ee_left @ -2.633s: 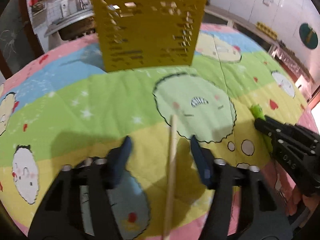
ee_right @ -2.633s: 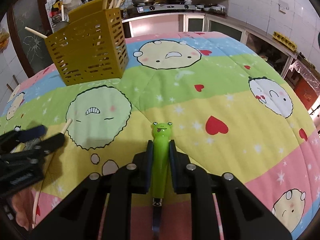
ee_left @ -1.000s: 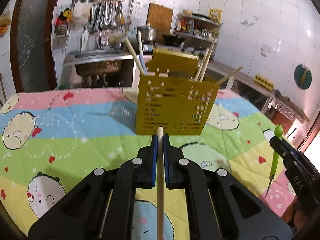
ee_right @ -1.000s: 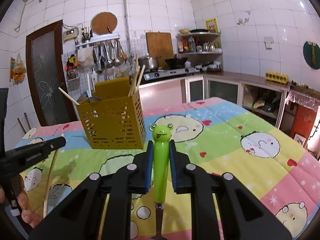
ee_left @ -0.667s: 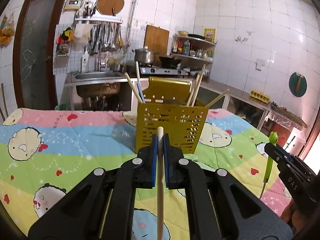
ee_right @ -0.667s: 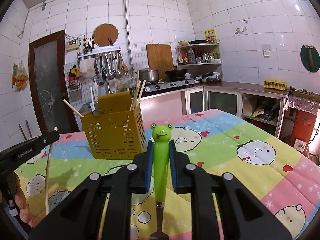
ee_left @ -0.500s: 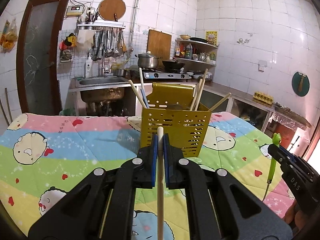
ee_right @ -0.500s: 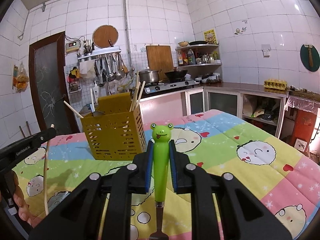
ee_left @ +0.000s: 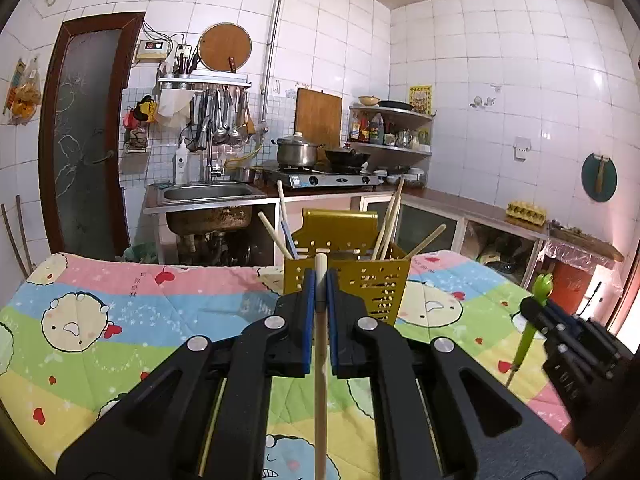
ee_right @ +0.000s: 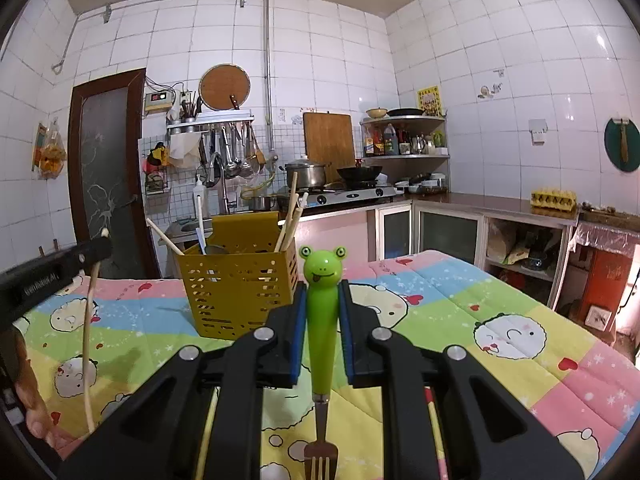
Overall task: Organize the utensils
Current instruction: 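Lift the frog fork and chopstick and carry both above the yellow holder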
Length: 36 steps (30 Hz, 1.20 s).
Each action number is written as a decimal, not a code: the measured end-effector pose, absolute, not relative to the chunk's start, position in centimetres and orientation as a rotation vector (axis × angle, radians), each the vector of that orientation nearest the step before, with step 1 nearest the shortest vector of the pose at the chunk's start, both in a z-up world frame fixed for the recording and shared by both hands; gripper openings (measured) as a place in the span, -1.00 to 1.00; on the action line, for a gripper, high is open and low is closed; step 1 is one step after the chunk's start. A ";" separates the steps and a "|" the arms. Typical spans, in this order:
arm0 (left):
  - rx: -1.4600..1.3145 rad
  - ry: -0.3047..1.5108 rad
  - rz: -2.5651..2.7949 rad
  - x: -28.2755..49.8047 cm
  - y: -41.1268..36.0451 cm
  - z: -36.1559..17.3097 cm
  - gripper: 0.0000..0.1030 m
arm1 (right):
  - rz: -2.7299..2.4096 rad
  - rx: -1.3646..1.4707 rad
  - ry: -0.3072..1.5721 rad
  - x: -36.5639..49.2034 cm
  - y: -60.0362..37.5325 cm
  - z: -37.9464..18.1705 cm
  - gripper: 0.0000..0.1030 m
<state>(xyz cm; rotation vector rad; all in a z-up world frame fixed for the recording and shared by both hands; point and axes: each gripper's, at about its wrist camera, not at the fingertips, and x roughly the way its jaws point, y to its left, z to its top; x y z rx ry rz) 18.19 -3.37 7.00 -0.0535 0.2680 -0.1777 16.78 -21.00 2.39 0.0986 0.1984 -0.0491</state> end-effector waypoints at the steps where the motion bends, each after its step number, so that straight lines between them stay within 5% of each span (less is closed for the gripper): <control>1: -0.053 0.263 -0.174 18.1 -3.3 7.1 -0.91 | -0.046 0.095 0.205 16.9 -20.8 2.4 -0.70; 22: -0.056 0.214 -0.182 19.0 -1.8 10.9 -0.91 | 0.024 0.051 0.191 18.4 -19.3 7.2 -0.70; 36: -0.090 0.130 -0.248 24.9 -2.0 18.2 -0.91 | 0.084 0.078 0.110 25.5 -18.3 14.1 -0.70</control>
